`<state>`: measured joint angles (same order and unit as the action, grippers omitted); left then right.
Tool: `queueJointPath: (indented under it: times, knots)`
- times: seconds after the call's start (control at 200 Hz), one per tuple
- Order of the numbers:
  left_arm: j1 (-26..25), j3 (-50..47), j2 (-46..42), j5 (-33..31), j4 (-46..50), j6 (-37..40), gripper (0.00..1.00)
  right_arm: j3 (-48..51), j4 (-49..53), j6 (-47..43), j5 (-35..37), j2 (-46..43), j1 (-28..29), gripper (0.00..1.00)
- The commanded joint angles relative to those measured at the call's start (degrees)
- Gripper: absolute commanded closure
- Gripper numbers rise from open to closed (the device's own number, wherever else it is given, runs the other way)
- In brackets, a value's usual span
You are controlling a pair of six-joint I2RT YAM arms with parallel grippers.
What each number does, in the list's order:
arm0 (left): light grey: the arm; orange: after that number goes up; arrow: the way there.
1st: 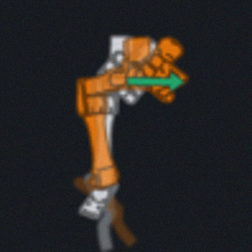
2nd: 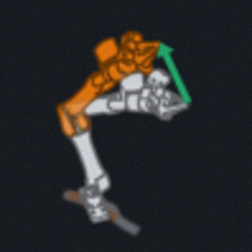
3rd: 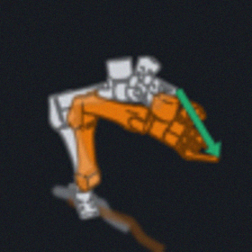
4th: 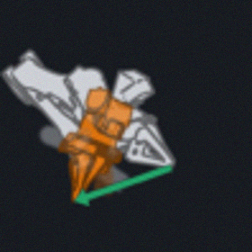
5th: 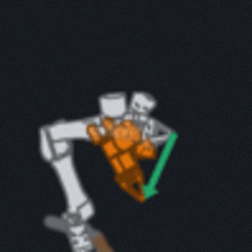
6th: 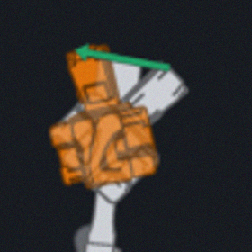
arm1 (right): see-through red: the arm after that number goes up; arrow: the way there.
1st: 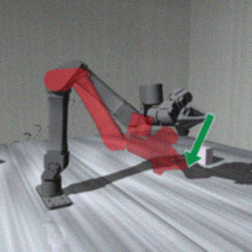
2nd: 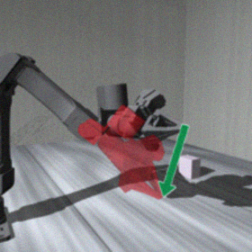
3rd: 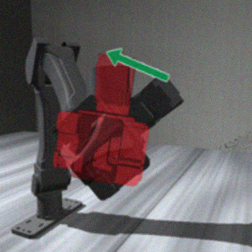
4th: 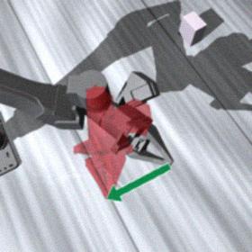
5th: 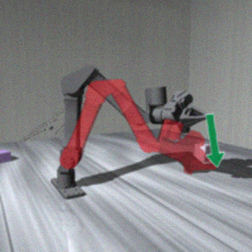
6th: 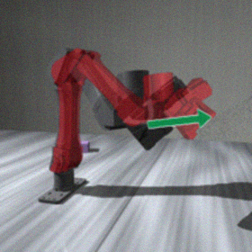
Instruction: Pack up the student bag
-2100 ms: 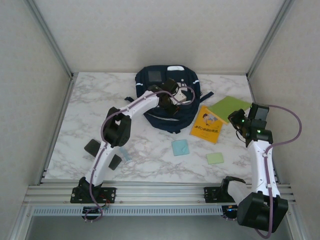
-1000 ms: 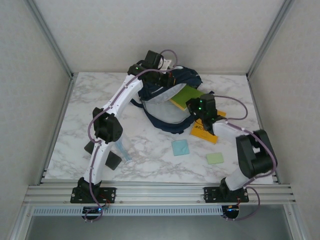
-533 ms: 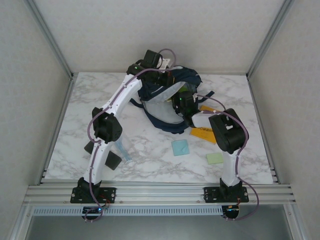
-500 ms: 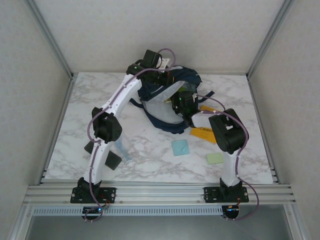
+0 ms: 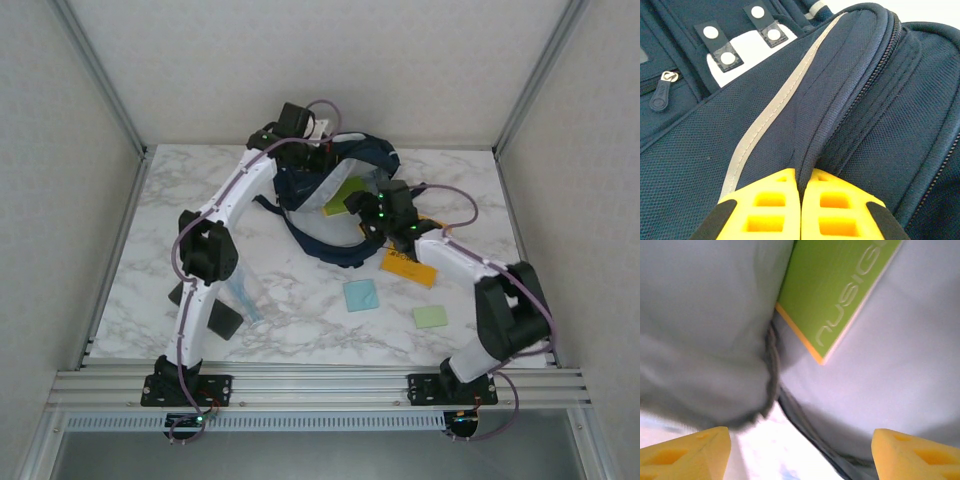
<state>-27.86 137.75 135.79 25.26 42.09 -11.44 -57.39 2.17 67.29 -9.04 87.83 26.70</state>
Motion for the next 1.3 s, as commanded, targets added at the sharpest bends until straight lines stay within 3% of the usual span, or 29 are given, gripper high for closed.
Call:
queueJointPath:
  times: [0.0, 0.155, 0.37, 0.486, 0.541, 0.566, 0.671, 0.906, 1.151, 1.296]
  knots:
    - [4.24, -4.78, -4.92, -9.87, -1.69, 1.93, 1.0, -2.99, 23.52, -17.68, 2.9, -4.13, -2.5, 0.24]
    - [5.35, -15.41, -10.93, -16.5, -4.46, 4.71, 1.0, -6.25, 39.22, -30.74, 12.2, -5.72, -7.23, 0.22]
    - [7.04, -28.61, -18.85, -20.12, -9.46, 3.09, 1.0, -2.91, 39.74, -35.37, 18.45, -6.23, -16.44, 0.2]
    - [6.69, -34.43, -22.92, -18.74, -10.68, 0.27, 0.7, -1.04, 37.12, -35.82, 19.5, -4.8, -19.97, 0.14]
    - [6.29, -37.78, -25.49, -17.99, -12.25, -1.3, 0.61, -0.14, 35.49, -35.95, 18.65, -3.87, -21.45, 0.09]
    - [6.04, -39.51, -26.79, -17.29, -13.28, -2.35, 0.58, 0.34, 34.56, -35.85, 17.86, -3.53, -22.15, 0.02]
    - [4.35, -45.4, -31.16, -13.79, -17.67, -6.1, 0.5, 2.06, 30.4, -35.85, 13.29, -1.88, -24.63, 0.01]
    - [-4.84, -50.95, -31.7, -9.1, -24.72, -13.7, 0.49, 4.26, 23.65, -34.93, 4.46, 2.64, -25.47, 0.03]
    - [-13.29, -48.83, -21.27, -6.29, -31.81, -21.13, 0.51, 7.0, 18.28, -34.22, -1.94, 4.53, -25.47, 0.1]
    - [-16.1, -45.13, -14.37, -4.74, -31.11, -22.66, 0.52, 8.46, 16.56, -34.68, -3.2, 3.65, -25.47, 0.2]
